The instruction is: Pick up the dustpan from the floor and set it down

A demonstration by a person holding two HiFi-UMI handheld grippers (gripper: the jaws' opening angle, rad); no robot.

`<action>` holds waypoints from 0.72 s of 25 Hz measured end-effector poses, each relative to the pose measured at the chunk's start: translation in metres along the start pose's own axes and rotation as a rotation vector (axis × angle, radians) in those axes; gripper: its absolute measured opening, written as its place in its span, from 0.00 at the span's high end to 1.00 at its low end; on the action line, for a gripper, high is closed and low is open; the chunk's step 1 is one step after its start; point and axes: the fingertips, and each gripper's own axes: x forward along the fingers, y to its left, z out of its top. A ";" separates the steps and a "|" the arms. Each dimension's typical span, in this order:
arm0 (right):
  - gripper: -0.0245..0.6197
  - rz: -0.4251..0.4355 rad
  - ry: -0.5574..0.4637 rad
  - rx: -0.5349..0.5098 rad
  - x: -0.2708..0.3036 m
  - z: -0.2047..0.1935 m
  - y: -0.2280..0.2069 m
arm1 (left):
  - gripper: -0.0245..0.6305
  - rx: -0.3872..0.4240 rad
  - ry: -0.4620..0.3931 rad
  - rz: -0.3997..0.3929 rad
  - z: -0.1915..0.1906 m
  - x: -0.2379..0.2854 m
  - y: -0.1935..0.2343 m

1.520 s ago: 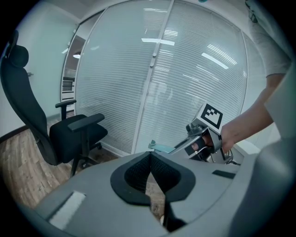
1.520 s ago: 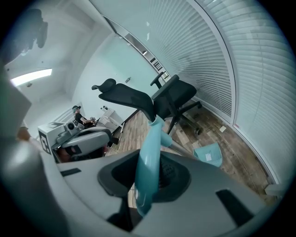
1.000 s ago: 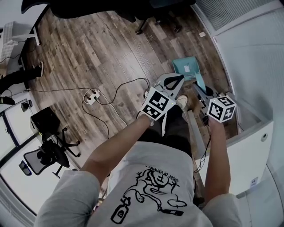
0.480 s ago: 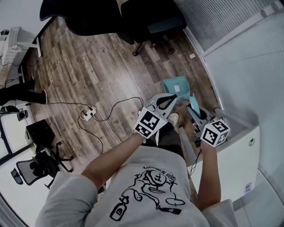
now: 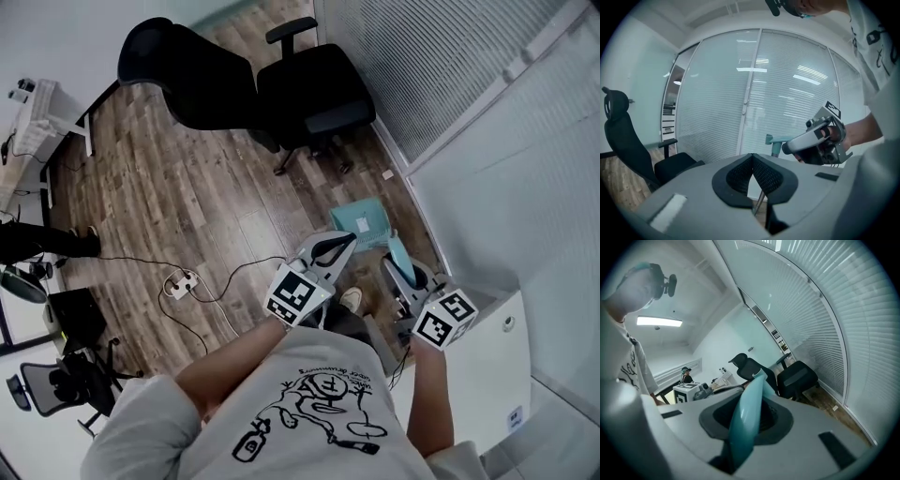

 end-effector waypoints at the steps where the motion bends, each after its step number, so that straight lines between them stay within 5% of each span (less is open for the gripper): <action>1: 0.89 -0.001 -0.009 -0.009 -0.003 0.008 0.007 | 0.97 0.003 -0.015 0.004 0.011 -0.004 0.000; 9: 0.89 -0.036 -0.034 -0.034 -0.028 0.063 0.045 | 0.97 0.028 -0.114 -0.016 0.092 -0.028 -0.007; 18: 0.89 -0.040 -0.078 -0.065 -0.053 0.096 0.083 | 0.97 0.074 -0.172 -0.023 0.139 -0.046 -0.023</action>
